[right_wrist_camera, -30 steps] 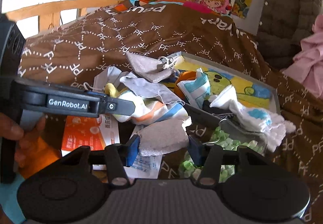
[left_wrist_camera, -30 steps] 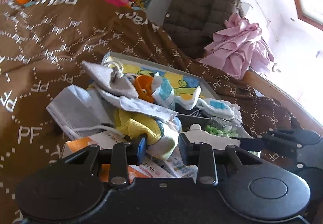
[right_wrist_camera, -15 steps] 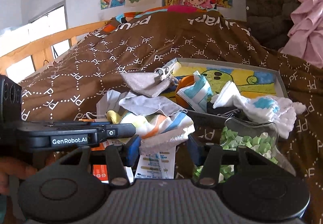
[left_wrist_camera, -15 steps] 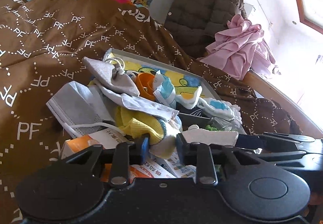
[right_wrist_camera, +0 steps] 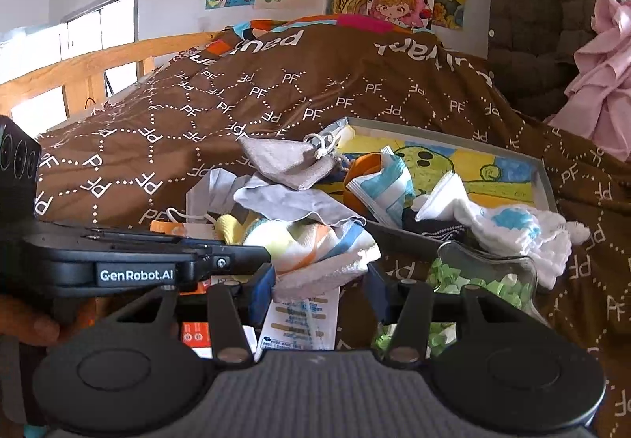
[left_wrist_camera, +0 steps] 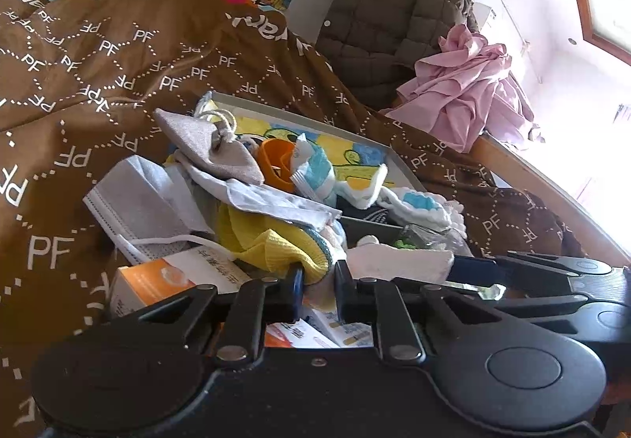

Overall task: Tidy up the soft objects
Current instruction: 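Close the left tool on the yellow-white sock while the right tool grasps the grey felt pad, then lift and carry the sock and felt pad with both tools over the painted tray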

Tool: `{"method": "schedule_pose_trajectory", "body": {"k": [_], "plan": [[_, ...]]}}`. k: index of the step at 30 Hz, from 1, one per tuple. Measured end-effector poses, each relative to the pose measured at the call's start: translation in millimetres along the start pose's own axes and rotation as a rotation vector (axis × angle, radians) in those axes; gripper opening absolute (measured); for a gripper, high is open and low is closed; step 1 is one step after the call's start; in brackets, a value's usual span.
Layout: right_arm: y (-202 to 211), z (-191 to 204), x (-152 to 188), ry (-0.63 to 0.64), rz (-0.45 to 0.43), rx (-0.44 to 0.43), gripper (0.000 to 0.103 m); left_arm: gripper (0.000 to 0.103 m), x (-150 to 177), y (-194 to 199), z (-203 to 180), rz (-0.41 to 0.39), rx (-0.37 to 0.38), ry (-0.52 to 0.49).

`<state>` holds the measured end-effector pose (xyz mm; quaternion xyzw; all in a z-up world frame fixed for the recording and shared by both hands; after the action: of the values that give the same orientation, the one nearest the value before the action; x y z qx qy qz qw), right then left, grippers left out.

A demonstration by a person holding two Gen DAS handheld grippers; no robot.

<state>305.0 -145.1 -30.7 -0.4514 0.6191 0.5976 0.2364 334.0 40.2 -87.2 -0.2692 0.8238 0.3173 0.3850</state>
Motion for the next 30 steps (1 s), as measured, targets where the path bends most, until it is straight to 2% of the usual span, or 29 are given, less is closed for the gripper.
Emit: {"method": "schedule_pose_trajectory", "body": {"k": [11, 19, 30], "plan": [[19, -3, -7, 0.029, -0.074, 0.023, 0.053, 0.015, -4, 6, -10, -0.019, 0.022, 0.037], [35, -10, -13, 0.039, -0.140, 0.047, 0.053, 0.014, -8, 17, -21, -0.031, 0.011, 0.067], [56, -40, -24, -0.041, -0.242, 0.086, 0.053, 0.014, -16, 41, -49, -0.080, 0.017, 0.042]]}}
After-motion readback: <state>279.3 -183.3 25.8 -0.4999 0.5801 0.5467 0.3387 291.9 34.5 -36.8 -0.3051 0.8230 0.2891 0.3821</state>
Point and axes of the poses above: each gripper's, at about its wrist camera, not at the fingertips, and y roughly against the way its jaws point, z to its left, x to its underside, the point moved 1 cm from there along -y, roughly the way its jaws point, and after that the axes turned 10 degrees about x, right-handed, at the moved point
